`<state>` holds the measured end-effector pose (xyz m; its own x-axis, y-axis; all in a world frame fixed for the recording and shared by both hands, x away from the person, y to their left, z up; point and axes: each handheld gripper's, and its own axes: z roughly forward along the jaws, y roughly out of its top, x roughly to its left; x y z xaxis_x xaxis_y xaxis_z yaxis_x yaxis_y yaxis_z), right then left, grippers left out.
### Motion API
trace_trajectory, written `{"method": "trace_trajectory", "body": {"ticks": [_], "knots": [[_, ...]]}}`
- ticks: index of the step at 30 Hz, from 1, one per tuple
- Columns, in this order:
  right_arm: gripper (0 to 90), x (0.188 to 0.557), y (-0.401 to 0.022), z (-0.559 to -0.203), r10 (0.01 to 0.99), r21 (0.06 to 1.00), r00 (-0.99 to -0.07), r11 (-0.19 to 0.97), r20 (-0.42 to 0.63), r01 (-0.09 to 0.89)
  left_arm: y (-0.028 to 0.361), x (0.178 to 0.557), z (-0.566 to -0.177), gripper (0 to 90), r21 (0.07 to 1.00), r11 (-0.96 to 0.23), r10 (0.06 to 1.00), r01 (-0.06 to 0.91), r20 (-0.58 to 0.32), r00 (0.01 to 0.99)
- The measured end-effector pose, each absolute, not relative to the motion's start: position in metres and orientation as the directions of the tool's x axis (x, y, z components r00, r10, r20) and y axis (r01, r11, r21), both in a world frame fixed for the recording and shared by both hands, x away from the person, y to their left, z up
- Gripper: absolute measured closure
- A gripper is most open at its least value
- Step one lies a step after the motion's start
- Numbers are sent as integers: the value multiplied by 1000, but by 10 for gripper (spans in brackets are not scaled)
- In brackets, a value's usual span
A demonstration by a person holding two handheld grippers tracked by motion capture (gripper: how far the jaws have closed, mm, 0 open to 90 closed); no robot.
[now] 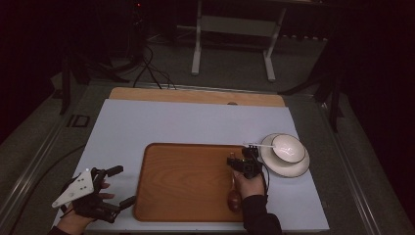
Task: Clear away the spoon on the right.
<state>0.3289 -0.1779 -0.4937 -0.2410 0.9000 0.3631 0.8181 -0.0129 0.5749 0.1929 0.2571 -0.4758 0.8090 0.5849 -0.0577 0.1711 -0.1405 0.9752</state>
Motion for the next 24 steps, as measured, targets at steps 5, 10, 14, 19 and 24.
{"method": "trace_trajectory", "body": {"ticks": [5, 10, 14, 19, 24], "knots": [[768, 334, -179, -502, 904, 569, -222, -28, 366, 822, 257, 193, -476, 0, 975, -143, 583, 170, -56, 811], [770, 337, -180, -510, 906, 553, -199, -46, 373, 832, 256, 192, -476, 0, 975, -143, 583, 170, -56, 811], [769, 339, -182, -514, 912, 551, -190, -47, 365, 833, 257, 193, -476, 0, 975, -143, 583, 170, -55, 810], [760, 341, -183, -516, 920, 556, -183, -45, 347, 830, 256, 193, -476, 0, 975, -145, 584, 170, -54, 810], [711, 343, -183, -518, 920, 555, -176, -53, 351, 830, 256, 192, -476, 0, 975, -145, 584, 168, -53, 810]]}}
